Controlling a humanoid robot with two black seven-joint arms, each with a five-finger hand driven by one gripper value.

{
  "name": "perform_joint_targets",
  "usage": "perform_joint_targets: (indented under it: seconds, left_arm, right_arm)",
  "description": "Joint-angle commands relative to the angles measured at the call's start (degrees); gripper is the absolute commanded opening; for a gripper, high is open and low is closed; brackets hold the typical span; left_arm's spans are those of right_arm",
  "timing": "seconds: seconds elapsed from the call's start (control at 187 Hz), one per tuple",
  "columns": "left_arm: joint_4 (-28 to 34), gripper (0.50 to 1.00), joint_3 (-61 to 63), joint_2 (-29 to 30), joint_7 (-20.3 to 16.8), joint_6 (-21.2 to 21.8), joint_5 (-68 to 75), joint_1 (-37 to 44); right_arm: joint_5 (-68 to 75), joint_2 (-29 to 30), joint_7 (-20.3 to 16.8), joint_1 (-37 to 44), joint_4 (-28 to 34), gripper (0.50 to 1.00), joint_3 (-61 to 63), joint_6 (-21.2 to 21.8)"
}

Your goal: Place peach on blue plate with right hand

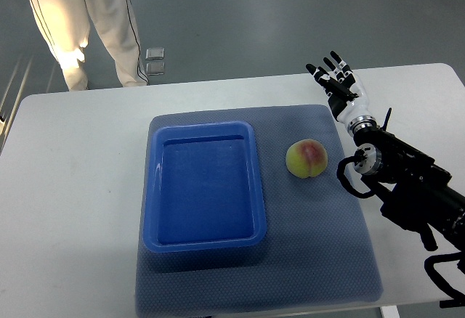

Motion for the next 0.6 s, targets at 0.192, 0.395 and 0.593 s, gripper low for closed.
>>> perform_joint_targets:
  seconds: [0.192, 0.395, 0.593]
  left_arm:
    - [0.58, 1.000, 0.20, 0.00, 0.44, 0.34, 0.01, 0.09]
    - [0.58, 1.000, 0.11, 0.00, 0.44, 0.34, -0.08, -0.44]
    - [0.40, 1.000, -0.06, 0.00, 0.44, 0.34, -0.08, -0.44]
  right_arm:
    - [0.00, -0.03, 0.00, -0.06, -0.02, 0.930, 0.00, 0.09]
    - [0.00, 0.23, 0.00, -0.15, -0.02, 0.930, 0.00, 0.00]
    - [0.09, 0.32, -0.09, -0.33, 0.07, 0.930, 0.09, 0.09]
